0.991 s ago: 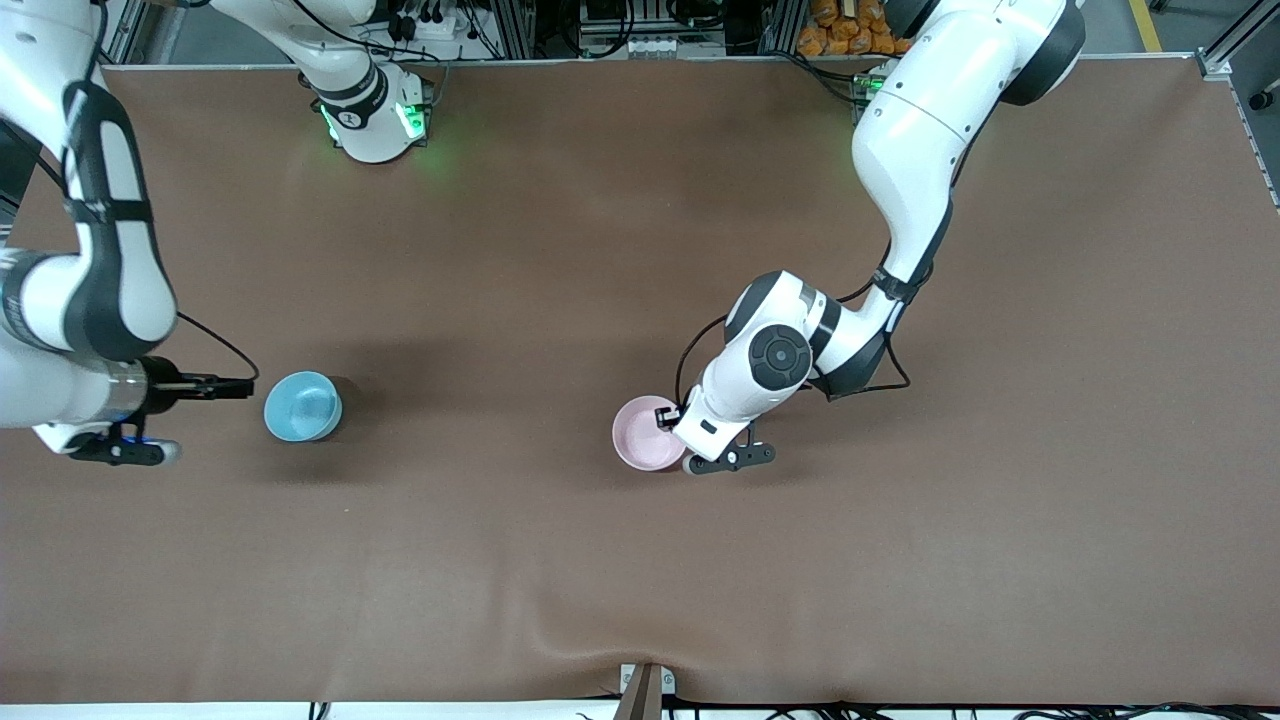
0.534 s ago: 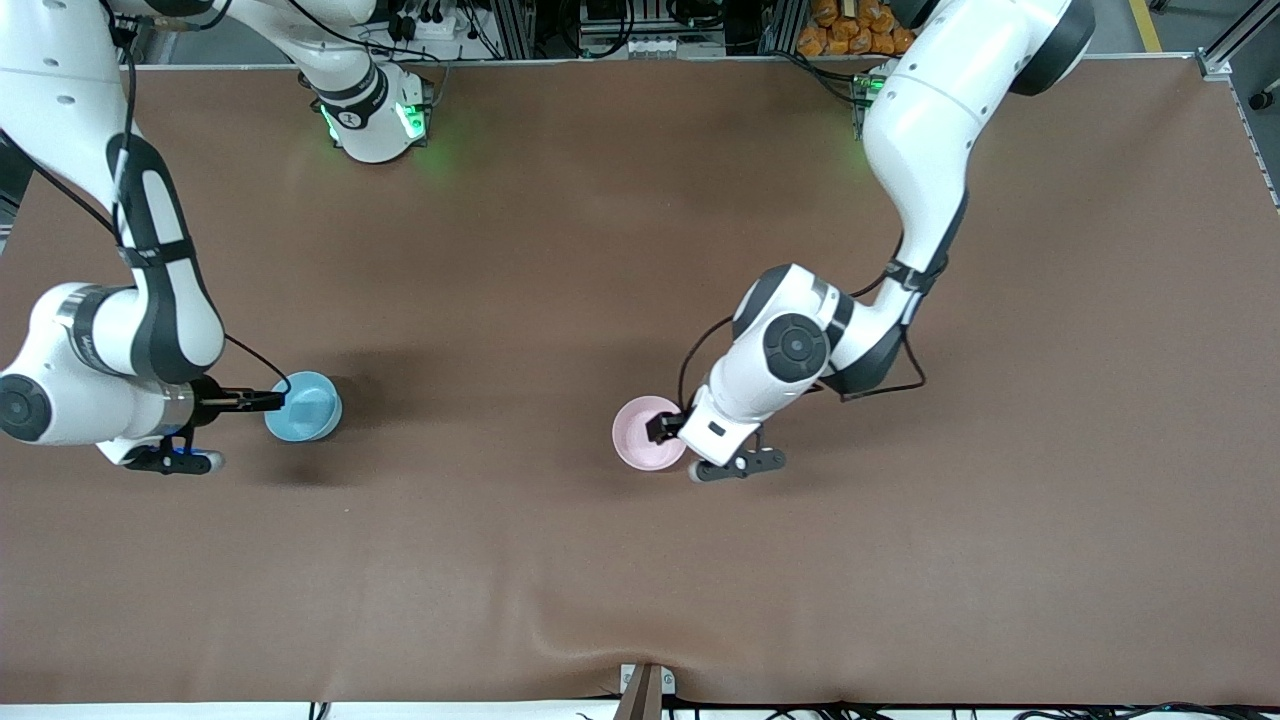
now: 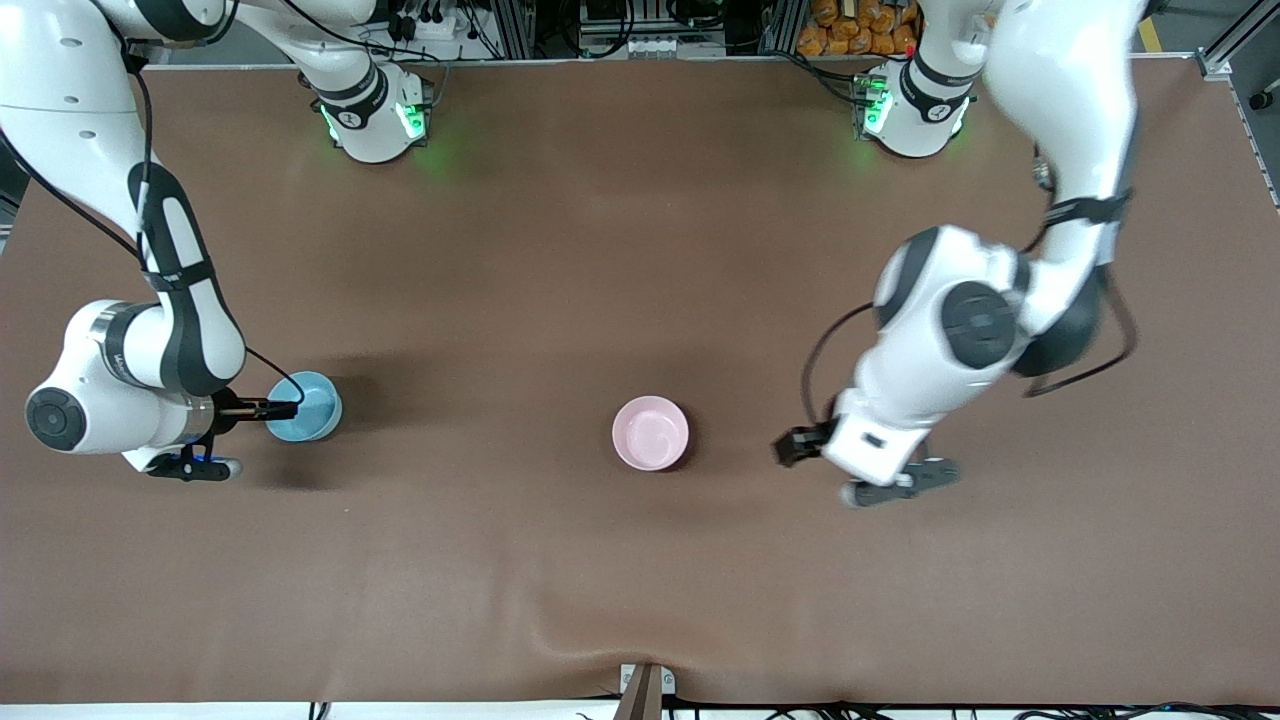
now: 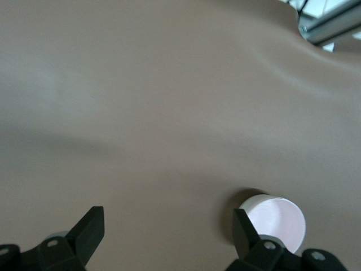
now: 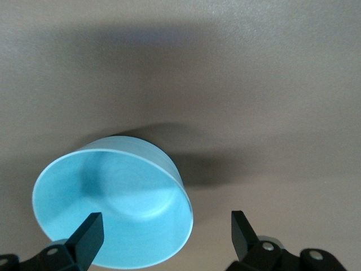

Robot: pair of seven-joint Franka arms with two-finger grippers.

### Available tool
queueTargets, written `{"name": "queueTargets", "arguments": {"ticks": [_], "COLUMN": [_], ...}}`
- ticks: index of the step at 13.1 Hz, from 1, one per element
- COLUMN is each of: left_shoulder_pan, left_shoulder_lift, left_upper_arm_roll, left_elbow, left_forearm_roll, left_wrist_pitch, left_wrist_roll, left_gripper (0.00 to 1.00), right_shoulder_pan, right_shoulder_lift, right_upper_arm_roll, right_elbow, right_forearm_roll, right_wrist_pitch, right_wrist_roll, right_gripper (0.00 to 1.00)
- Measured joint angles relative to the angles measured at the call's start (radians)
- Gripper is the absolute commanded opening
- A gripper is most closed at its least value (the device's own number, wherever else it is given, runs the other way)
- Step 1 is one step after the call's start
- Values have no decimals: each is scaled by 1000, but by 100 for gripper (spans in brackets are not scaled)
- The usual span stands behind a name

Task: Stack pink and blue bowls on white bowl
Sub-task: 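Release the pink bowl with the left gripper while the right gripper grasps the blue bowl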

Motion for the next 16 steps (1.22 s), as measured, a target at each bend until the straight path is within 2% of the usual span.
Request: {"name": "queueTargets", "arguments": {"ticks": [2,3,4,5,6,9,13,16], "left_shoulder_pan": [81,114,130,133,130,134,216,218], "left_shoulder_lift": [-43,-62,-80,-97,-112,-176,-308,-403], "left_upper_arm_roll": [-6,-10,-11,-11,-11,-11,-50,-12], "left_elbow": [0,0,0,0,-1,0,-1,-23], "left_forearm_roll": [-1,-3,-4,-4,-4,-4,-4,-4], "left_wrist_pitch": [-60,-95,-125,-154,-178,-300,-506,-591], "left_wrist_roll": [103,136,151,152,152,152,186,255], "left_gripper": [100,100,100,100,100,100,100,100], "right_shoulder_pan": [0,-1,-1,-1,-1,-3,-2,0], "right_shoulder_lift": [11,15,20,23,25,25,21,18], "right_upper_arm_roll": [0,-1,-1,-2,-2,-2,0,3], "right_elbow": [-1,-1,-1,-1,-1,-2,3,24], "right_forearm_roll": [0,0,0,0,0,0,5,5], "right_wrist_pitch": [1,1,1,1,1,0,-11,-14], "right_wrist_roll": [0,0,0,0,0,0,-6,-12], "right_gripper": [86,73,50,14,0,0,0,0]}}
